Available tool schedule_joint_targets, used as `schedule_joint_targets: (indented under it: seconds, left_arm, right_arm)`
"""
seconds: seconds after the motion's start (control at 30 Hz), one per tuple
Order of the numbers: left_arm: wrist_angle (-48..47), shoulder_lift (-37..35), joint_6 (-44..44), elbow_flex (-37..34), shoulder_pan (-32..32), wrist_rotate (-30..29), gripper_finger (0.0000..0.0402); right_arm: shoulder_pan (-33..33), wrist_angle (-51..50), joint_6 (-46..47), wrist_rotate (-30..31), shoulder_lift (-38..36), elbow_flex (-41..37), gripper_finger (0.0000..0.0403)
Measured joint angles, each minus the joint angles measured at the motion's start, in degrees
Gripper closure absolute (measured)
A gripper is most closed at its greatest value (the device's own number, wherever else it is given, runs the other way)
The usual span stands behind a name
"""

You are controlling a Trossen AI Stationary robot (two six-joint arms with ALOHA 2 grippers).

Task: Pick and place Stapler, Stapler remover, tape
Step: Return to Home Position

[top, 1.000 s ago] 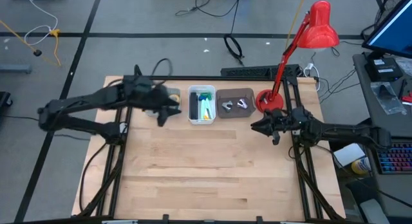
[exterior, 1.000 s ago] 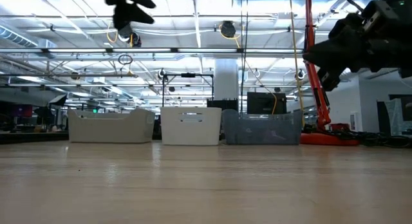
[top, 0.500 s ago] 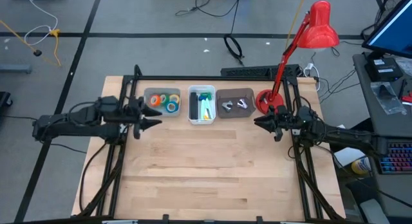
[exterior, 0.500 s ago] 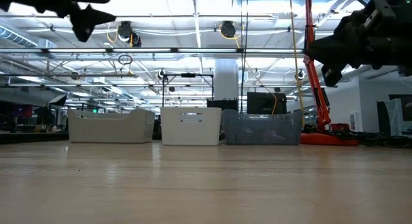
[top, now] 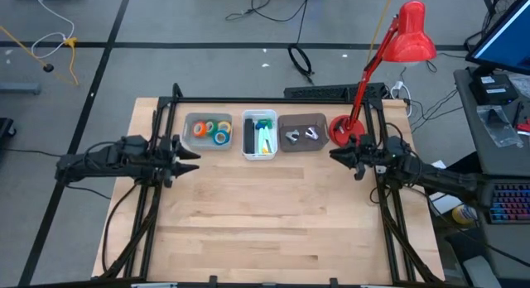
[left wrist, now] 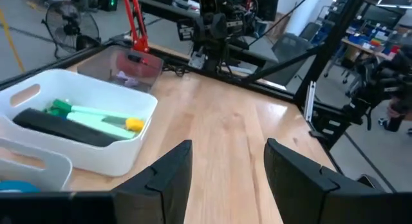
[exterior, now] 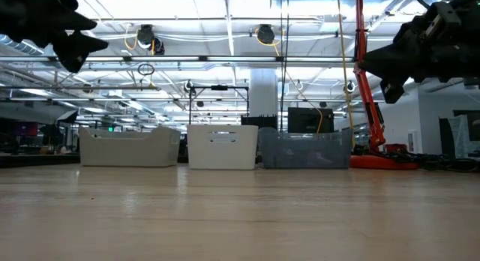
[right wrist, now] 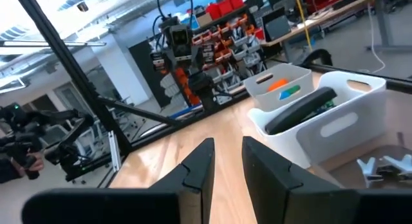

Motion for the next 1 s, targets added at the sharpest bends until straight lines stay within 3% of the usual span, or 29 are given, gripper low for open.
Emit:
schedule_joint_targets:
  seconds: [0.2, 0.53, 0.77, 1.0]
  left_arm:
    - [1.77, -3.11, 2.58, -4.15, -0.85, -1.11, 0.021]
    - [14.18, -5.14, 1.94, -14.45, -1.15, -4.27, 0.021]
    - [15.22, -4.28, 6.23, -14.78, -1.17, -6.88, 0.021]
    - [15.14, -4.17, 7.68, -14.78, -1.17, -6.87, 0.021]
  right_arm:
    - [-0.65, -5.76, 0.13, -0.01, -2.47, -0.02, 0.033]
    - [-0.63, -9.35, -3.69, 0.31, -2.91, -0.02, 0.033]
    - [-0.65, -12.22, -9.44, 13.15, -2.51, -0.02, 0.033]
    - [-0.63, -15.24, -12.44, 13.96, -2.53, 0.02, 0.033]
